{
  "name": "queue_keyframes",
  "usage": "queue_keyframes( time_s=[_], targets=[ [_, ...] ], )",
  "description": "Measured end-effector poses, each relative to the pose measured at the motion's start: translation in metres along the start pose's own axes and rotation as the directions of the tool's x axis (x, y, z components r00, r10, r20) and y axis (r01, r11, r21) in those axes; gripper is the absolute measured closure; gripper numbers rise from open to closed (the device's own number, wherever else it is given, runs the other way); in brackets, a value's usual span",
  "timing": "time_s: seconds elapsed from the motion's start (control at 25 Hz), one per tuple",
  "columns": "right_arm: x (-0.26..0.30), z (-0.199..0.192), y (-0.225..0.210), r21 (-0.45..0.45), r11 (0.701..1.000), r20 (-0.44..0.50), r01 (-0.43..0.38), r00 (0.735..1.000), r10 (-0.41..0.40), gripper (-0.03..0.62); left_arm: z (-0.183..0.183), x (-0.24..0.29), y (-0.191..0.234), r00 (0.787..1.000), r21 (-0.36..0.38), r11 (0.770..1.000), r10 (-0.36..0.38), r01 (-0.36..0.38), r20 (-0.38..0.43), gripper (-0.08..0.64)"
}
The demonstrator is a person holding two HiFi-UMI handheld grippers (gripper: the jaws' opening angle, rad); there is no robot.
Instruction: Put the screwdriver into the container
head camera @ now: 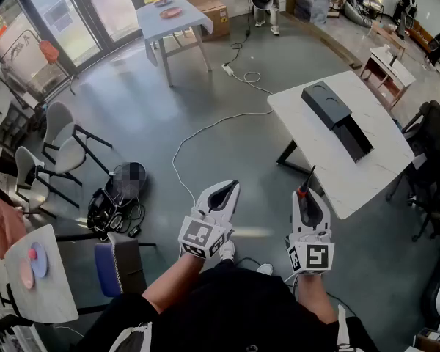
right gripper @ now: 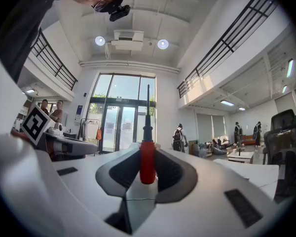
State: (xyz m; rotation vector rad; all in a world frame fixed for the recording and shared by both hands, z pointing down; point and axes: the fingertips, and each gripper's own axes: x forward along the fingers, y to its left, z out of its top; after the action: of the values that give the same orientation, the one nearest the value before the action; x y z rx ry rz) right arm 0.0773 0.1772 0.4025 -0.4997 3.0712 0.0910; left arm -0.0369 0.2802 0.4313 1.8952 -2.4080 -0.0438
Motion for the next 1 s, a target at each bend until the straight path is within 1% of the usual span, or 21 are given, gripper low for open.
queue_keyframes(
  time_s=[0.24,0.36,0.44,0.64,0.84,1.0],
  targets=[
    [-0.003,0.004,0.008,0.003,1.000,0.014,-0.010,1.000,0.010,0.495,0.002,-0.009,-0.002,1.000,0.035,0.999,0.013,-0.013,0.001,0.551],
    [-0.003,0.006,0.014,0.000,1.000,0.011,-0.018,1.000,0.018,0.495,0.004,-0.012,-0.003,1.000,0.032,0.999,0.005,-0.005,0.004,0.551],
    [-0.002,0.007,0.015,0.015,1.000,0.014,-0.016,1.000,0.015,0.495,0.004,-0.012,-0.001,1.000,0.036,0.999,-0.001,0.001,0.004,0.551],
    [0.005,0.006,0.011,0.058,0.998,0.023,0.009,1.000,-0.011,0.495,0.001,-0.005,0.006,1.000,0.032,0.999,-0.029,0.029,0.005,0.551],
    [0.020,0.010,0.012,0.048,0.999,0.024,0.026,0.999,-0.027,0.495,-0.002,0.006,0.018,0.998,0.030,0.998,-0.063,0.063,-0.008,0.551],
    [0.033,0.004,0.017,0.061,0.997,0.016,0.049,0.999,-0.050,0.495,-0.007,0.010,0.035,0.996,0.031,0.996,-0.085,0.086,-0.018,0.551]
  ],
)
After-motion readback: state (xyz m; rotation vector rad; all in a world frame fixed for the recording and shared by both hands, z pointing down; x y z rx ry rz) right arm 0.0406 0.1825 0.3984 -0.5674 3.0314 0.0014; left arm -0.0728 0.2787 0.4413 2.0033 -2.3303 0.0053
